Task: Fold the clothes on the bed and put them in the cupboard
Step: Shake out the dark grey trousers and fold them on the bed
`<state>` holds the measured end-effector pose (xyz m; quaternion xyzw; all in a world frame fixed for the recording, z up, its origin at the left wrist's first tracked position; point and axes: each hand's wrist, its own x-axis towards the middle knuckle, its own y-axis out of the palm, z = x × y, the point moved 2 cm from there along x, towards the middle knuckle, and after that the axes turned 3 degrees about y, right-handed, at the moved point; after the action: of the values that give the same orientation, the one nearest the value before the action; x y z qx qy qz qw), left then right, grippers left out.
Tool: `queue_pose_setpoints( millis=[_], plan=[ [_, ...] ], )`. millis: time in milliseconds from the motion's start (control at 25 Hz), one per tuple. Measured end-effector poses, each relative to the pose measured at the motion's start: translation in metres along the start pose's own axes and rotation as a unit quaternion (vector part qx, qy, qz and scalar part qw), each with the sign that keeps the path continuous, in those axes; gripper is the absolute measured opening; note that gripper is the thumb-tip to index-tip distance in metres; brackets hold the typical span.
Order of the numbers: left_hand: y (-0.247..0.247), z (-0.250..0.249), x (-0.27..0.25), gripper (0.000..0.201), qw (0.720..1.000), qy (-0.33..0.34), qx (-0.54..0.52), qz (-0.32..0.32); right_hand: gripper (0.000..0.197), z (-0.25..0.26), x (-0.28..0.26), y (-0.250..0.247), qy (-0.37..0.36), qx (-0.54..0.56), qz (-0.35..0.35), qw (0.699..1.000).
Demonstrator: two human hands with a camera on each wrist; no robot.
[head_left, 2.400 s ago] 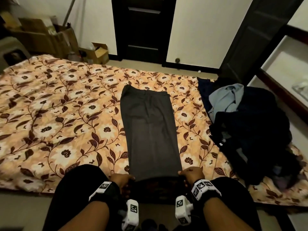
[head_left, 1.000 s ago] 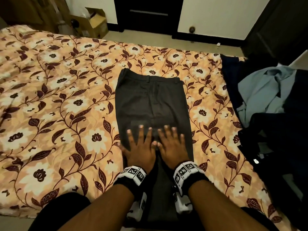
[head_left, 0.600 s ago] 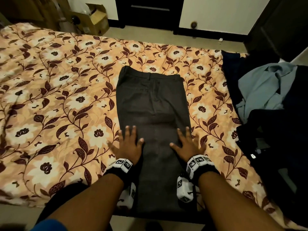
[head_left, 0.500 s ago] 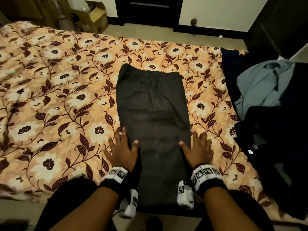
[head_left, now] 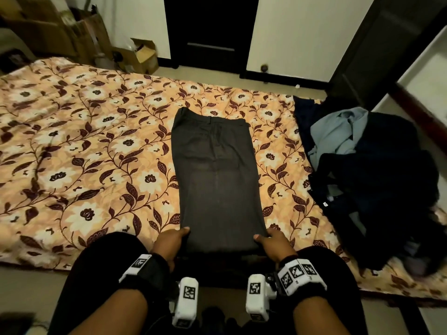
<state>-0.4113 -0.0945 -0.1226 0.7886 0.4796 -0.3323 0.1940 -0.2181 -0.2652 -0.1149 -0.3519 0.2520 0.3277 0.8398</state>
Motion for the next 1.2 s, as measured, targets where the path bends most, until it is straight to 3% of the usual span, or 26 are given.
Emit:
queue_pose_setpoints(
  millis=[160, 240, 320, 440, 600, 760, 840, 920, 1040, 1160, 1200],
  plan=[
    [-0.011, -0.03, -0.046, 0.018, 0.994, 0.109, -0.013, 0.011, 0.019, 0.024, -0.06, -0.024, -0.059, 0.144, -0.028, 0.987],
    [-0.022, -0.04, -0.07, 0.013, 0.986, 0.162, -0.029, 0.001, 0.036, 0.033, -0.092, -0.03, -0.087, 0.179, -0.005, 0.98],
    [-0.036, -0.047, -0.093, 0.016, 0.979, 0.191, -0.065, -0.004, 0.035, 0.04, -0.121, -0.032, -0.111, 0.187, 0.039, 0.975],
    [-0.052, -0.049, -0.127, 0.009, 0.98, 0.181, -0.076, 0.034, 0.012, 0.041, -0.15, -0.036, -0.122, 0.136, 0.075, 0.98],
    [-0.063, -0.064, -0.143, 0.015, 0.98, 0.163, -0.067, 0.088, 0.017, 0.046, -0.164, -0.049, -0.121, 0.197, 0.127, 0.965],
    [-0.06, -0.108, -0.099, 0.041, 0.979, 0.181, -0.013, 0.091, 0.04, 0.074, -0.132, -0.056, -0.17, 0.216, 0.195, 0.942],
    [-0.05, -0.13, -0.071, 0.038, 0.973, 0.209, 0.042, 0.09, 0.049, 0.09, -0.094, -0.054, -0.187, 0.183, 0.16, 0.952],
    [-0.04, -0.149, -0.043, 0.025, 0.963, 0.237, 0.092, 0.091, 0.036, 0.111, -0.049, -0.053, -0.214, 0.136, 0.082, 0.964],
    [-0.022, -0.184, 0.0, 0.012, 0.954, 0.266, 0.118, 0.067, 0.019, 0.157, 0.007, -0.053, -0.23, 0.09, 0.04, 0.968],
    [0.003, -0.232, 0.058, 0.026, 0.942, 0.313, 0.122, -0.003, 0.014, 0.22, 0.069, -0.053, -0.217, 0.094, -0.001, 0.972],
    [0.01, -0.244, 0.076, 0.044, 0.94, 0.319, 0.123, -0.015, 0.013, 0.239, 0.089, -0.052, -0.219, 0.091, -0.031, 0.971]
  ],
)
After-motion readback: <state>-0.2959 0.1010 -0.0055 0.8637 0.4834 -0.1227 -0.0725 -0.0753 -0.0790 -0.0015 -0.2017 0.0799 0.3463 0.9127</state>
